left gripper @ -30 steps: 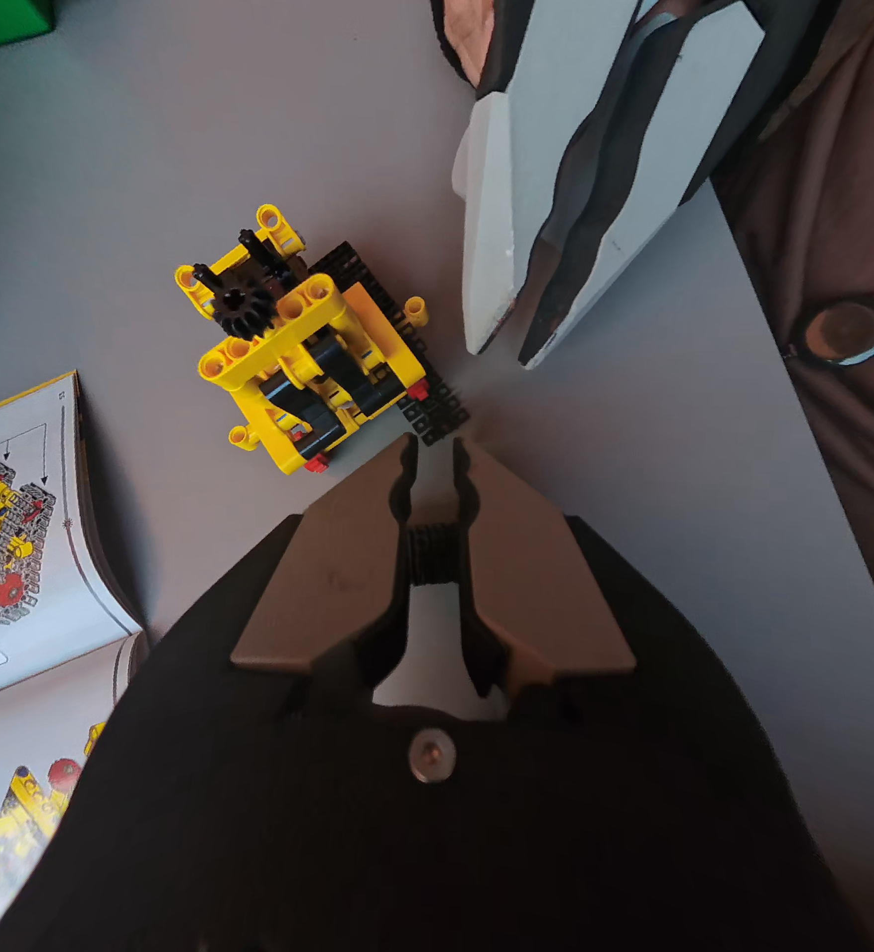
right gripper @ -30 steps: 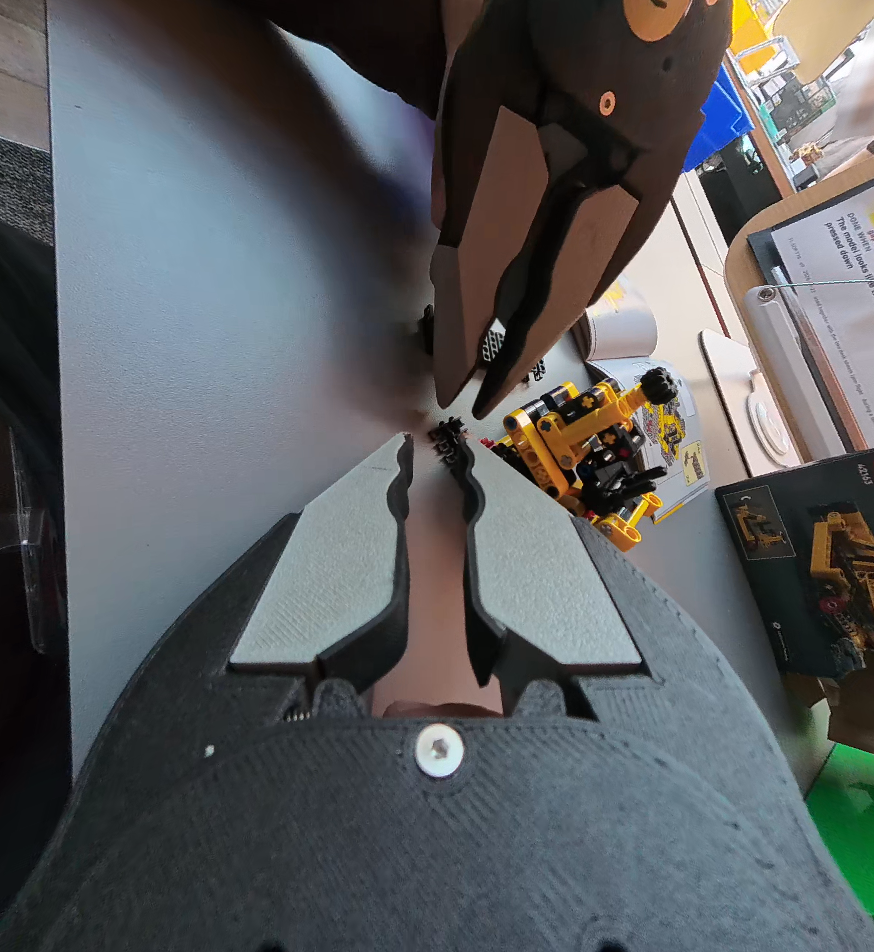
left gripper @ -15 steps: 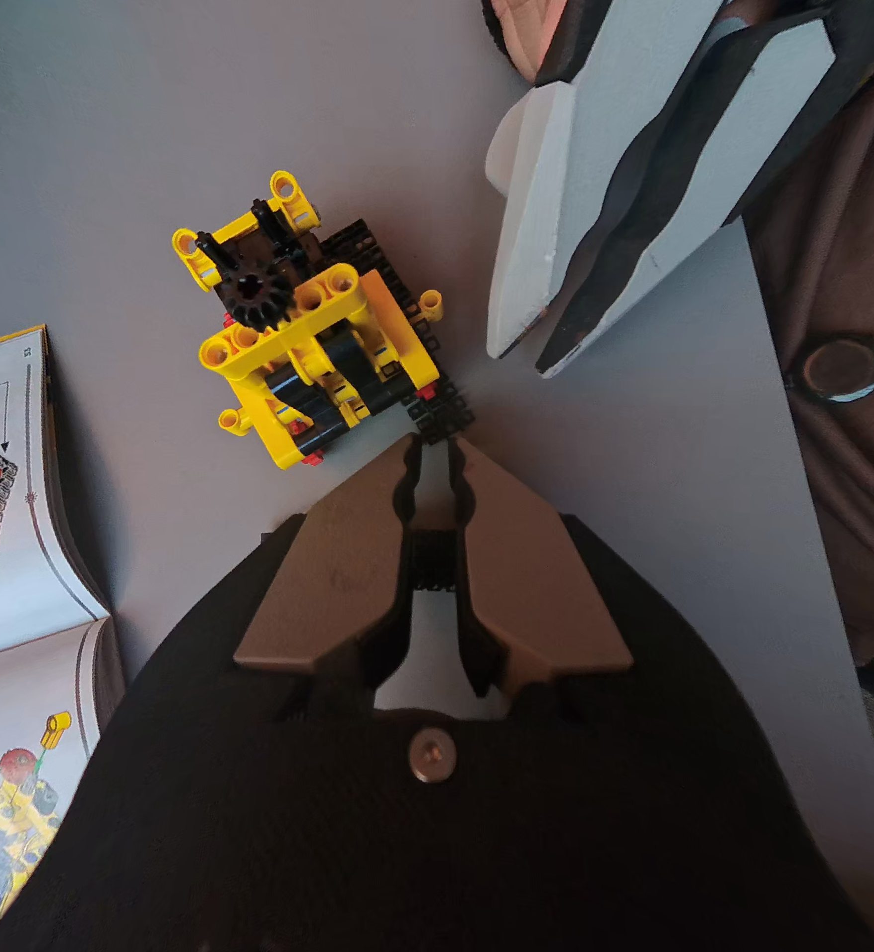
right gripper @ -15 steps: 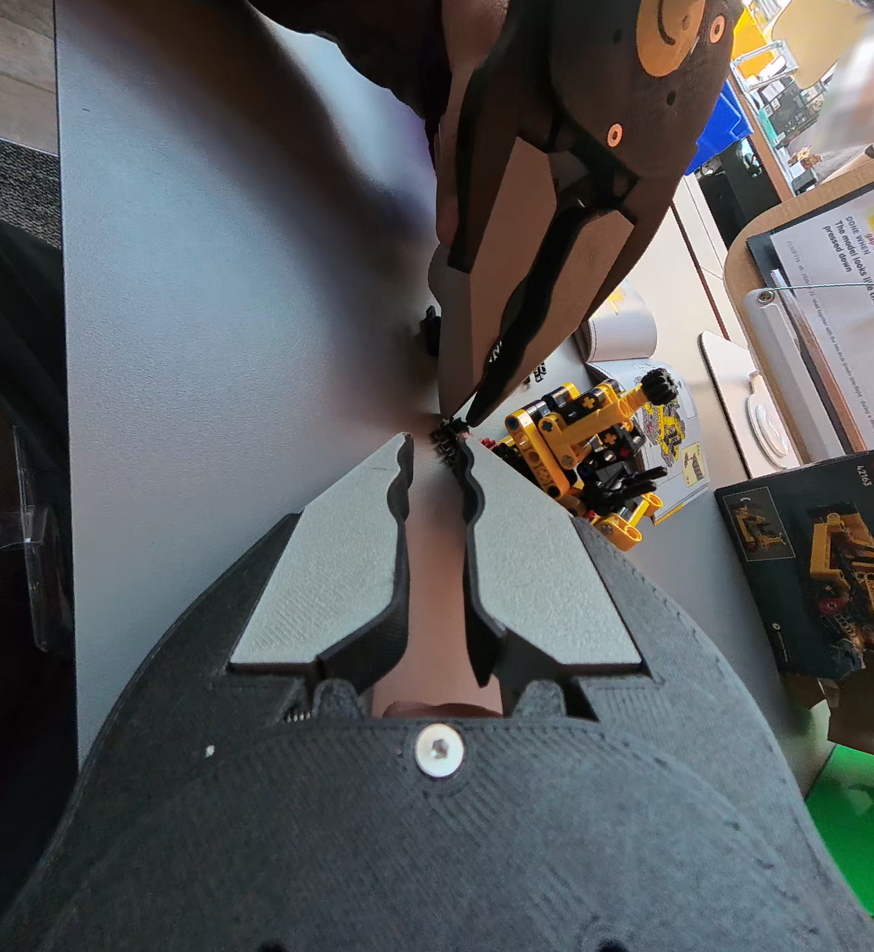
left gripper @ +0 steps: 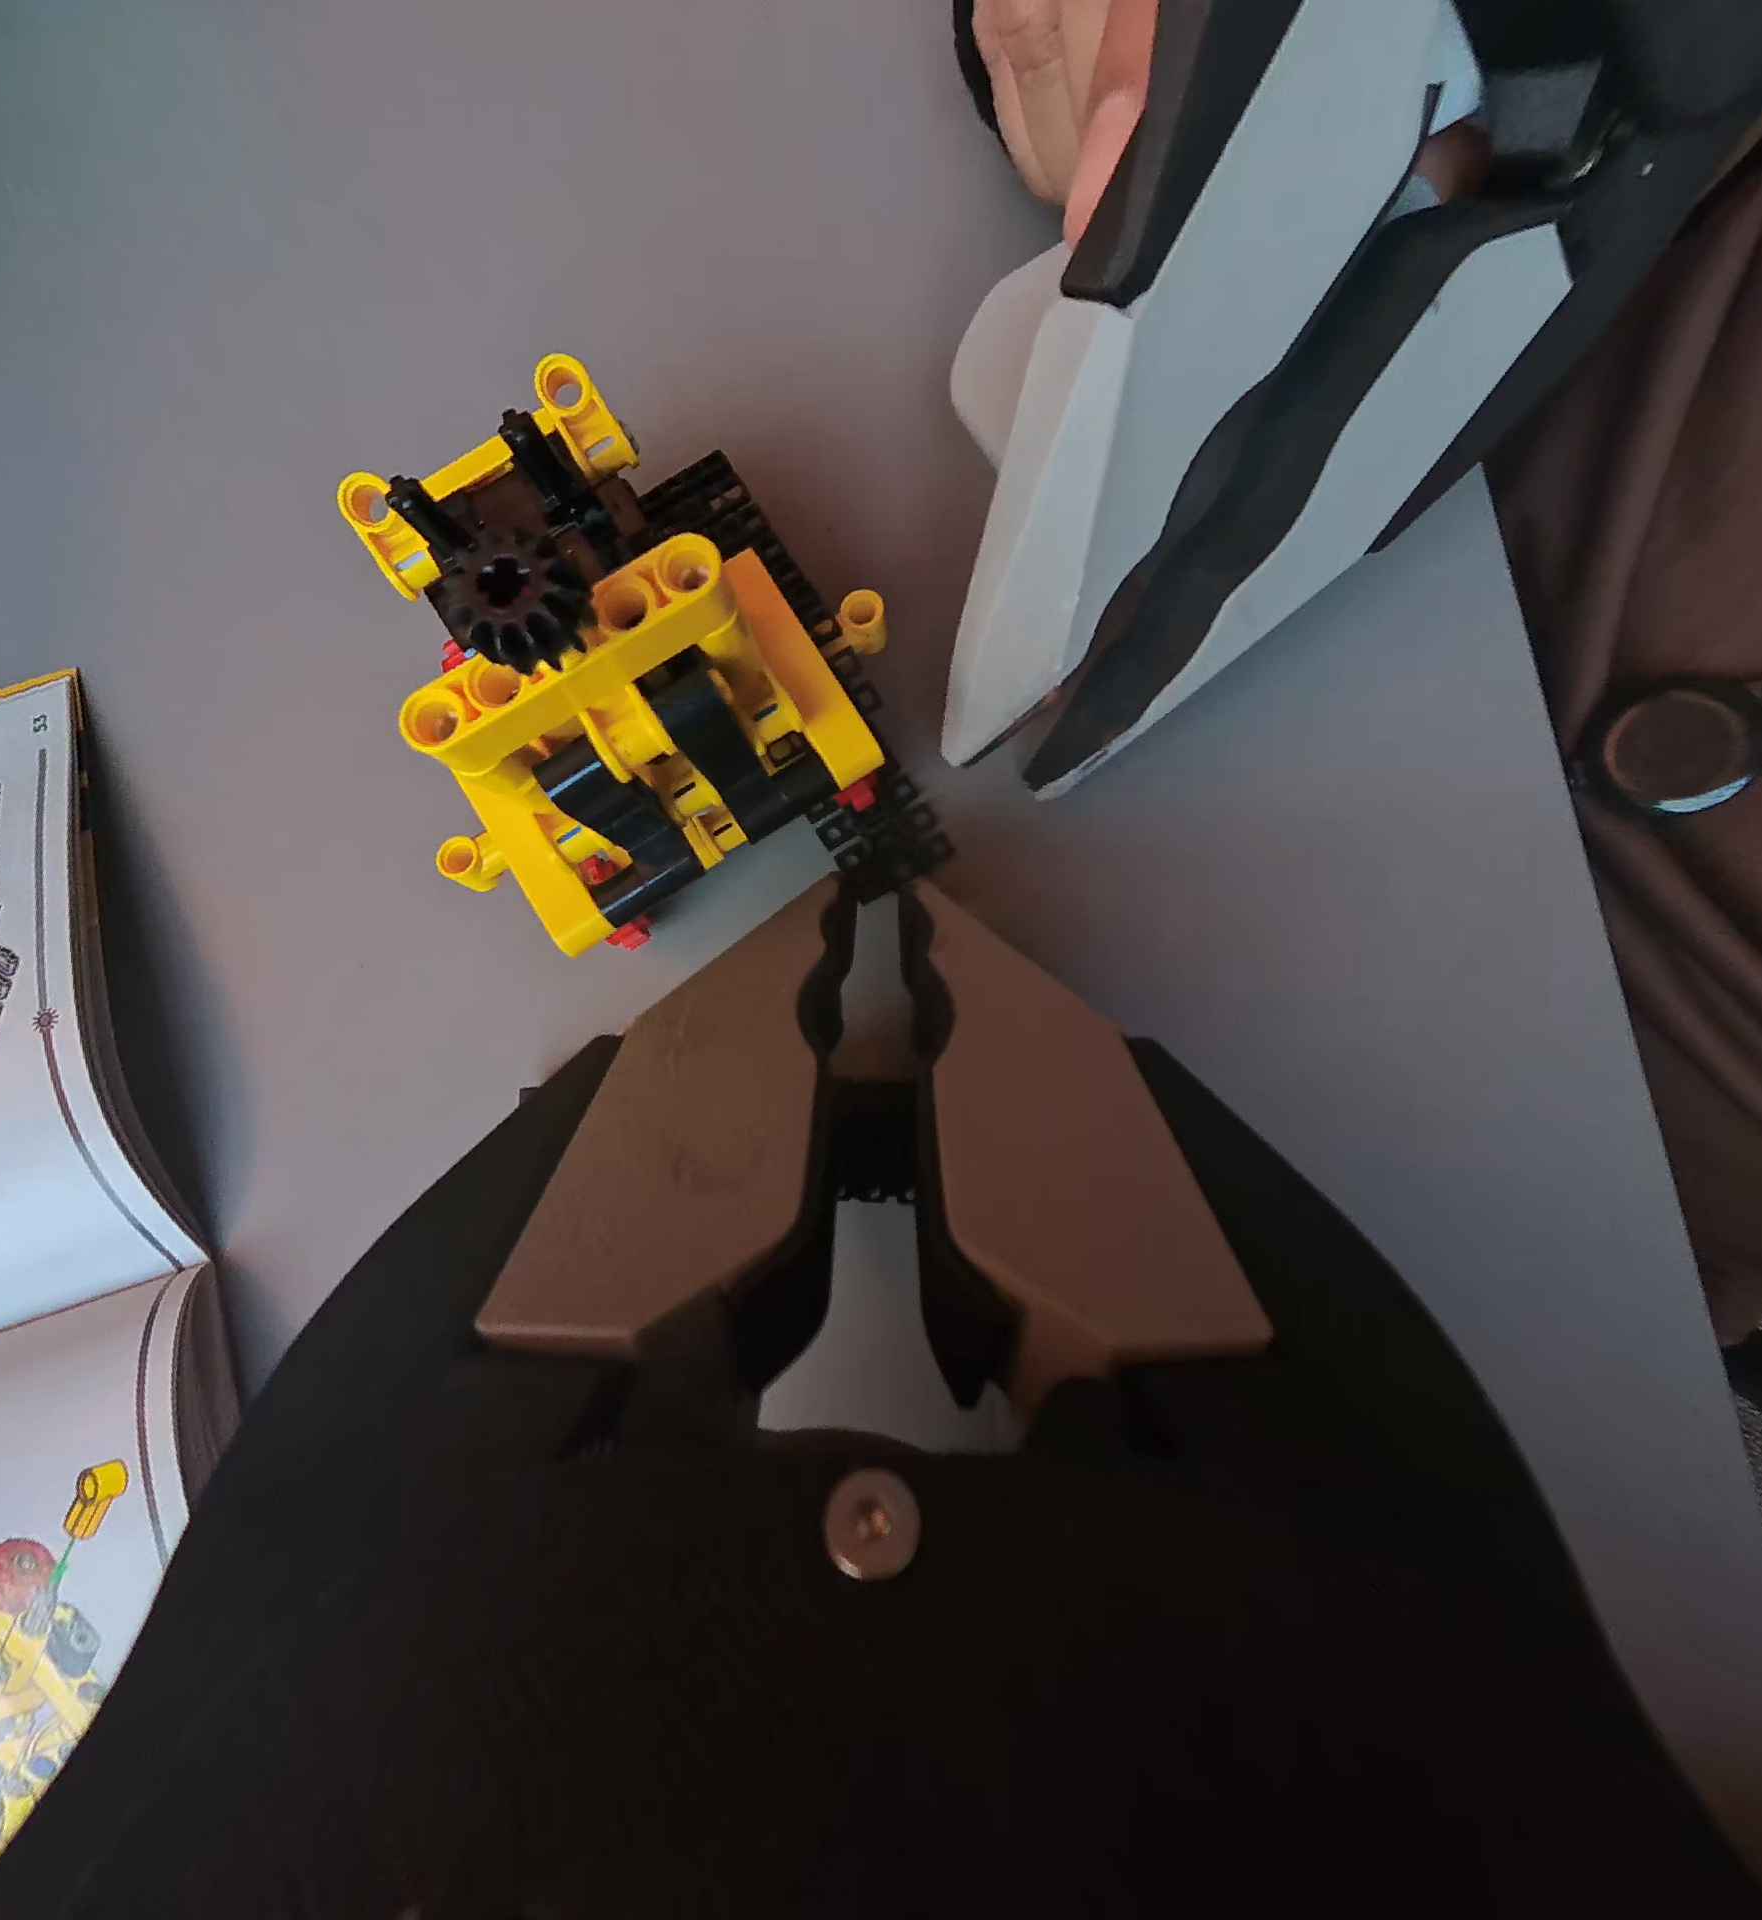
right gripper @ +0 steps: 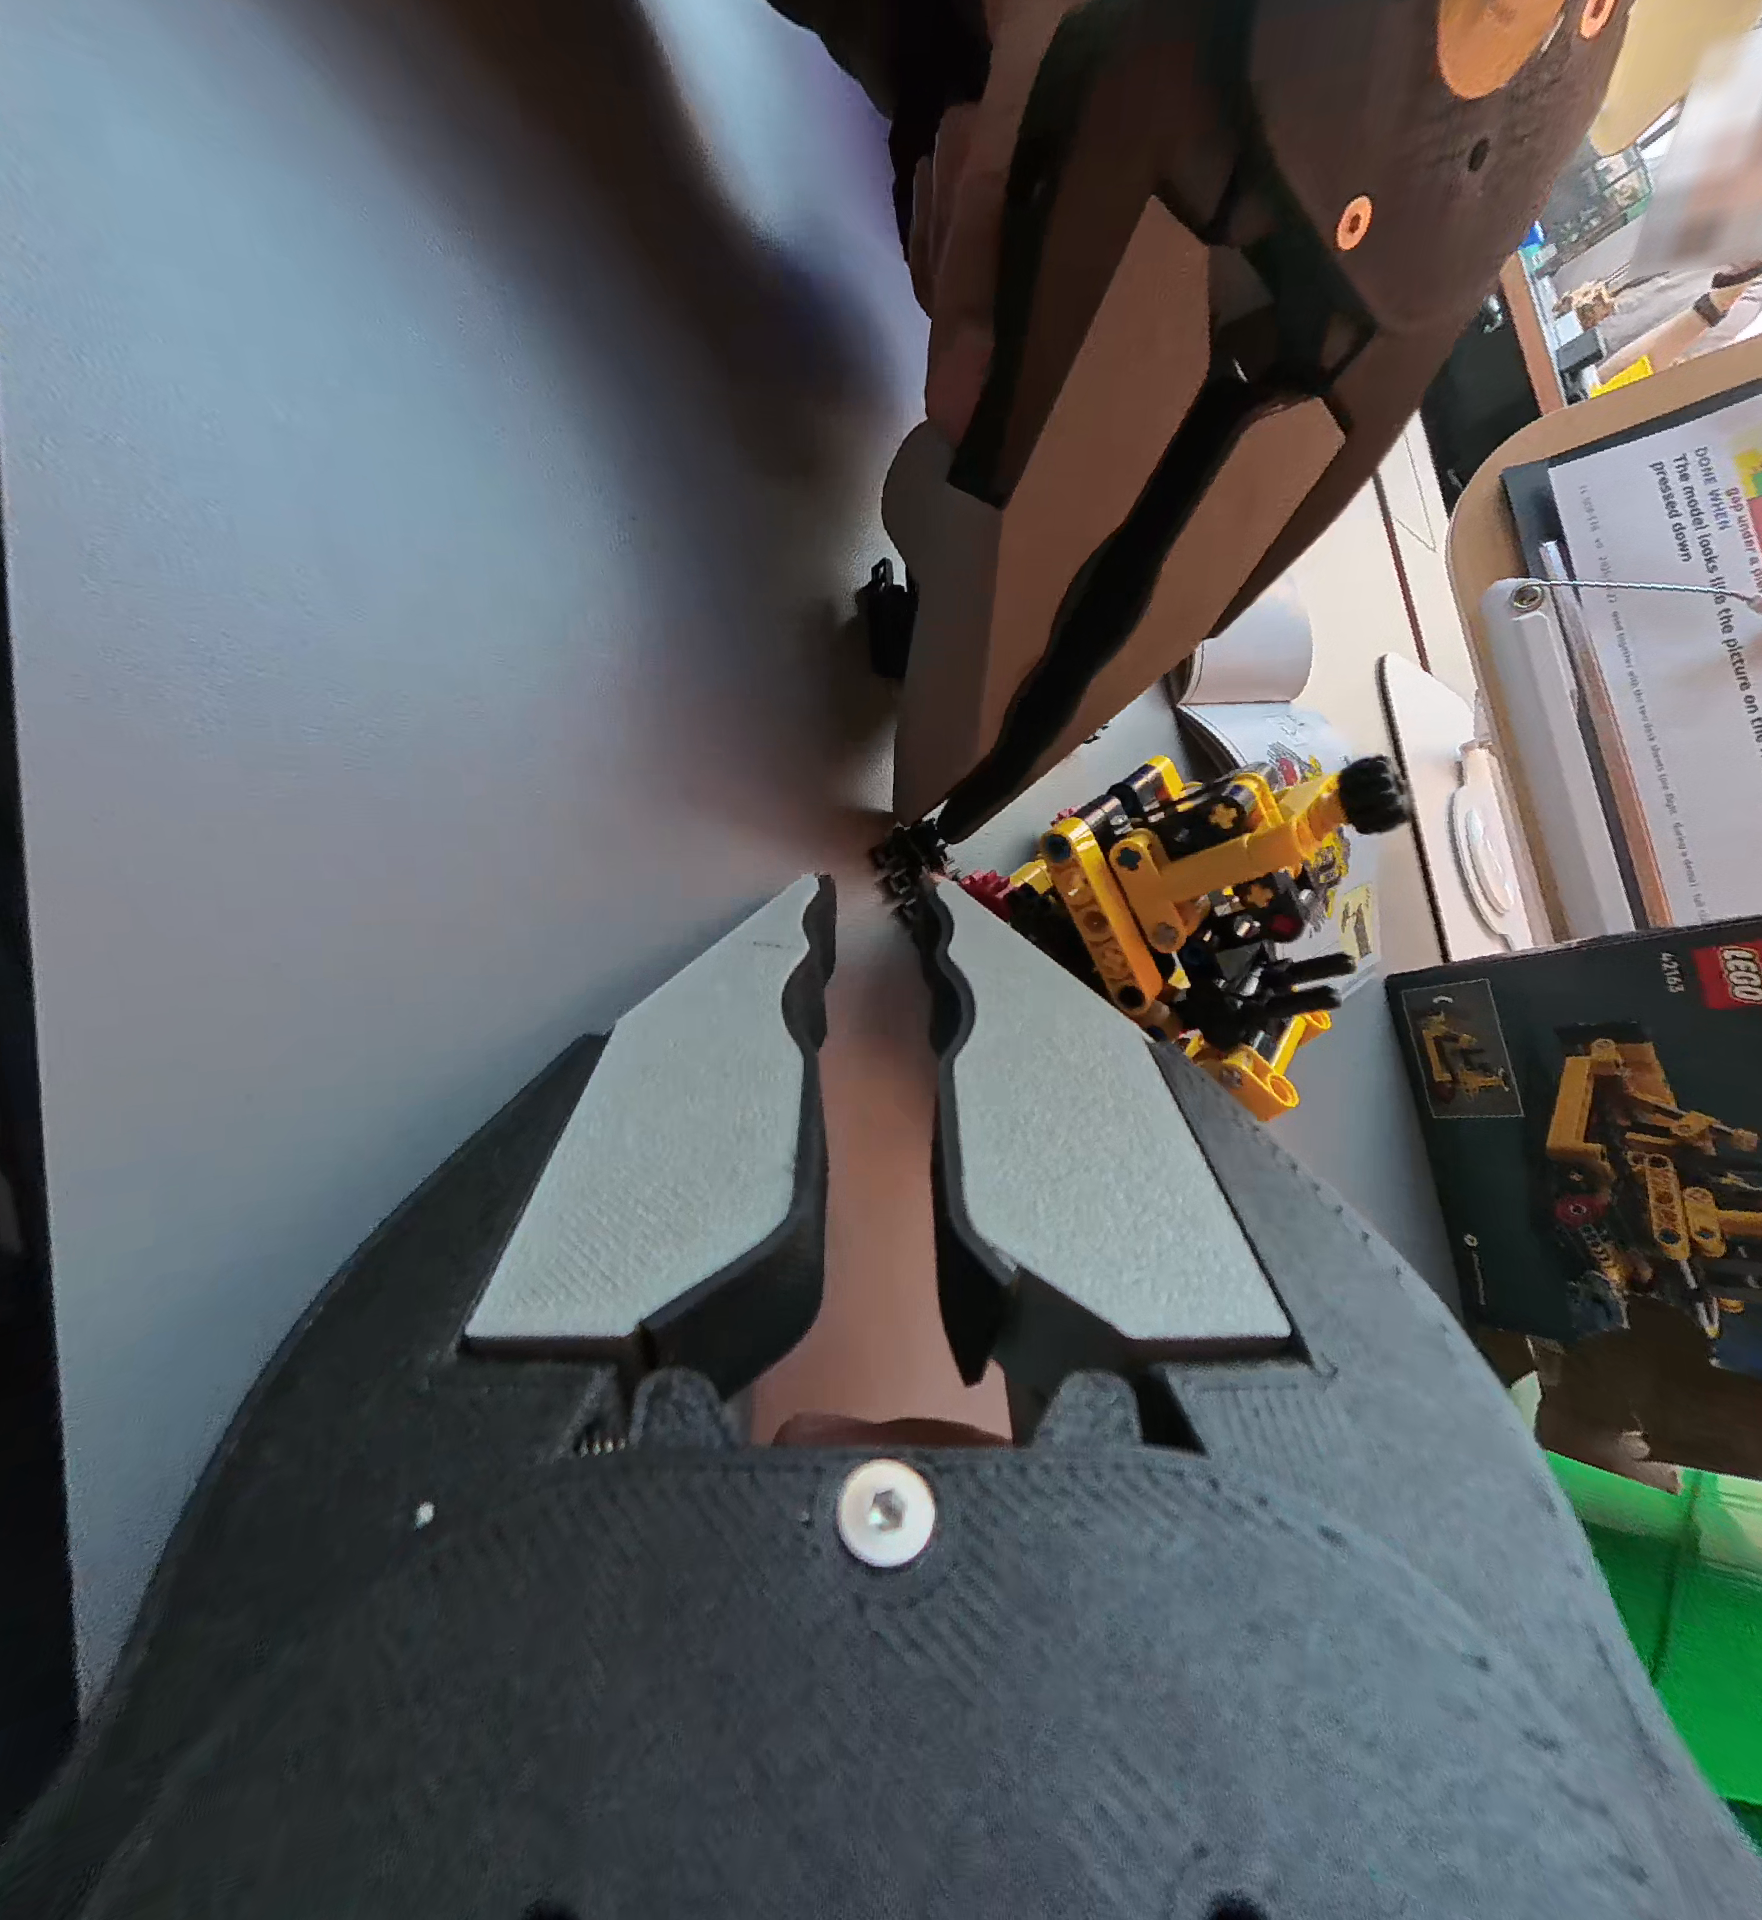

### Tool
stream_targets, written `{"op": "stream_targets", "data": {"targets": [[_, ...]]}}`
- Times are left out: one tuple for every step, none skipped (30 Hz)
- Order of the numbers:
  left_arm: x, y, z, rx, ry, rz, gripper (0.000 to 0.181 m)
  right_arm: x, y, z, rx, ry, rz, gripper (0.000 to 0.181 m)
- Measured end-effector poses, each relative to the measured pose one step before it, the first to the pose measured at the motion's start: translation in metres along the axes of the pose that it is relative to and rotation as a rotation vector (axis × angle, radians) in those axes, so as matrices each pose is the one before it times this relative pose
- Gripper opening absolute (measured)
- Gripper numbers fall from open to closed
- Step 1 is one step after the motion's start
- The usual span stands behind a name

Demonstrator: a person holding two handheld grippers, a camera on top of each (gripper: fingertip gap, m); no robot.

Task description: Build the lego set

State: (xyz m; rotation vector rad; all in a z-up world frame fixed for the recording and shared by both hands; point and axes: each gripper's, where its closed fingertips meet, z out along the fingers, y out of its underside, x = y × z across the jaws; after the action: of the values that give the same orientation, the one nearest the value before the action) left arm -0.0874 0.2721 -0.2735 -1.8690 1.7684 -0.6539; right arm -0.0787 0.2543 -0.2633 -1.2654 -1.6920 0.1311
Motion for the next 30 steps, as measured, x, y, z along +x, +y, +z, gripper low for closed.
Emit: {"op": "stream_targets", "data": {"targets": [[0.00006, -0.00008, -0.00001, 0.0016, 0.0017, -0.0019, 0.004, 0.00035, 0.00026, 0.00047, -0.0048, 0.0061, -0.0070, 0.013], [0.00003, -0.00019, 0.00004, 0.0023, 0.0025, -0.0026, 0.004, 0.00052, 0.00062, 0.00086, -0.0079, 0.0078, -0.0087, 0.013], [0.00009, -0.00011, 0.00005, 0.0032, 0.0032, -0.0024, 0.004, 0.00053, 0.00088, 0.00102, -0.0097, 0.0087, -0.0099, 0.013], [-0.00007, -0.00007, 0.00003, 0.0028, 0.0036, -0.0035, 0.004, 0.00047, 0.00077, 0.00101, -0.0099, 0.0091, -0.0115, 0.012], [0.00002, -0.00006, 0.00001, 0.0027, 0.0039, -0.0043, 0.004, 0.00040, 0.00063, 0.00088, -0.0093, 0.0100, -0.0148, 0.011], [0.00005, 0.00002, -0.00006, 0.0027, 0.0038, -0.0036, 0.004, 0.00063, 0.00029, 0.00070, -0.0086, 0.0126, -0.0173, 0.010], [0.00001, -0.00015, -0.00003, 0.0023, 0.0035, -0.0033, 0.004, 0.00061, 0.00009, 0.00077, -0.0080, 0.0127, -0.0189, 0.009], [-0.00002, -0.00006, 0.00006, 0.0016, 0.0032, -0.0034, 0.004, 0.00033, -0.00010, 0.00072, -0.0074, 0.0120, -0.0211, 0.009], [-0.00001, -0.00005, -0.00003, 0.0006, 0.0029, -0.0027, 0.004, 0.00012, -0.00024, 0.00068, -0.0064, 0.0107, -0.0228, 0.008], [0.00003, 0.00003, 0.00007, 0.0000, 0.0024, -0.0015, 0.004, -0.00028, -0.00054, 0.00074, -0.0042, 0.0071, -0.0221, 0.007], [-0.00003, 0.00001, -0.00003, -0.0003, 0.0021, -0.0010, 0.004, -0.00003, -0.00058, 0.00071, -0.0036, 0.0063, -0.0189, 0.006], [-0.00002, -0.00009, 0.00005, -0.0002, 0.0023, -0.0021, 0.004, 0.00044, -0.00010, 0.00086, -0.0046, 0.0056, -0.0143, 0.006], [0.00008, -0.00012, 0.00006, 0.0001, 0.0026, -0.0016, 0.004, 0.00030, -0.00005, 0.00083, -0.0035, 0.0023, -0.0087, 0.006], [-0.00008, -0.00003, -0.00005, 0.0004, 0.0028, -0.0018, 0.004, 0.00039, 0.00024, 0.00060, -0.0025, 0.0003, -0.0045, 0.006], [0.00007, -0.00002, 0.00006, 0.0008, 0.0030, -0.0024, 0.004, 0.00034, 0.00012, 0.00045, -0.0012, 0.0000, -0.0041, 0.005], [-0.00005, 0.00002, -0.00002, 0.0016, 0.0030, -0.0022, 0.004, 0.00045, 0.00044, 0.00023, -0.0019, 0.0024, -0.0062, 0.006], [0.00001, -0.00008, 0.00002, 0.0023, 0.0032, -0.0026, 0.004, 0.00055, 0.00077, 0.00029, -0.0040, 0.0039, -0.0080, 0.006], [0.00003, 0.00007, -0.00001, 0.0027, 0.0032, -0.0031, 0.004, 0.00014, 0.00037, 0.00032, -0.0020, 0.0022, -0.0074, 0.005], [0.00002, -0.00003, -0.00004, 0.0024, 0.0030, -0.0032, 0.004, -0.00046, 0.00004, 0.00006, -0.0001, -0.0013, -0.0042, 0.004], [-0.00009, -0.00003, 0.00002, 0.0013, 0.0024, -0.0027, 0.004, -0.00062, -0.00026, -0.00008, 0.0008, -0.0024, -0.0018, 0.003], [0.00002, -0.00001, -0.00004, 0.0005, 0.0008, -0.0003, 0.004, -0.00056, -0.00074, -0.00028, 0.0044, -0.0029, -0.0001, 0.003], [0.00002, 0.00005, -0.00001, -0.0002, -0.0005, 0.0016, 0.004, -0.00065, -0.00123, -0.00053, 0.0070, -0.0042, 0.0012, 0.004], [-0.00002, -0.00001, 0.00004, -0.0004, -0.0004, 0.0009, 0.004, -0.00043, -0.00095, -0.00026, 0.0049, -0.0028, 0.0025, 0.004], [-0.00006, 0.00002, -0.00002, -0.0002, 0.0001, -0.0003, 0.004, -0.00005, -0.00011, 0.00022, 0.0003, -0.0013, 0.0012, 0.004], [0.00004, 0.00003, -0.00006, 0.0002, 0.0011, -0.0014, 0.004, 0.00010, 0.00019, 0.00032, -0.0014, 0.0000, 0.0002, 0.004], [-0.00001, 0.00005, 0.00002, 0.0003, 0.0020, -0.0019, 0.004, 0.00007, 0.00027, 0.00036, -0.0016, -0.0009, 0.0000, 0.004], [-0.00005, 0.00005, 0.00000, 0.0002, 0.0028, -0.0024, 0.004, 0.00005, 0.00024, 0.00037, -0.0014, -0.0010, -0.0001, 0.003], [0.00000, -0.00009, 0.00001, -0.0004, 0.0034, -0.0031, 0.004, 0.00007, 0.00020, 0.00028, -0.0010, -0.0004, -0.0002, 0.003], [0.00000, -0.00002, -0.00003, -0.0009, 0.0032, -0.0036, 0.004, 0.00004, 0.00002, 0.00022, -0.0004, -0.0010, -0.0007, 0.003], [0.00001, 0.00004, -0.00007, -0.0014, 0.0030, -0.0040, 0.004, -0.00003, -0.00001, 0.00012, 0.0000, -0.0005, 0.0004, 0.003]]}}
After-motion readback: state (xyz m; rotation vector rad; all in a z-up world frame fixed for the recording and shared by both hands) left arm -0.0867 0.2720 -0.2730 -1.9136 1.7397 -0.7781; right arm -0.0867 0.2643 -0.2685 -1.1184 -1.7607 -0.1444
